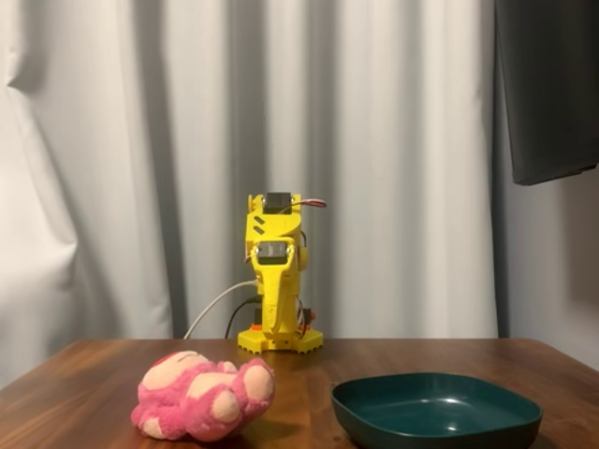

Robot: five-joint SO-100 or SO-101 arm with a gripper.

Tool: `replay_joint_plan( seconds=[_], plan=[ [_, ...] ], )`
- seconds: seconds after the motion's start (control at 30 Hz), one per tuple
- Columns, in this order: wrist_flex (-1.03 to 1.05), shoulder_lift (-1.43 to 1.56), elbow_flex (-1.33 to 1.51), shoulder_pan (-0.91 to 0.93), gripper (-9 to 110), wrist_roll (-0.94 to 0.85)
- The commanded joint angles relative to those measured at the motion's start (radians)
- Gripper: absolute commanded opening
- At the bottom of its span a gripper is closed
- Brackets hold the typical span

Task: Grasp a strawberry bear and put it in the bin.

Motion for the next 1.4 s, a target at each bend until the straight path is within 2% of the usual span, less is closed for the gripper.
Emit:
replay_joint_plan(
  seconds=[0.0,1.37],
  plan=[
    [-0.011,0.029,-0.003,-0.009,1,0.011],
    [-0.011,0.029,-0.003,0.021,1,-0.002]
  ],
)
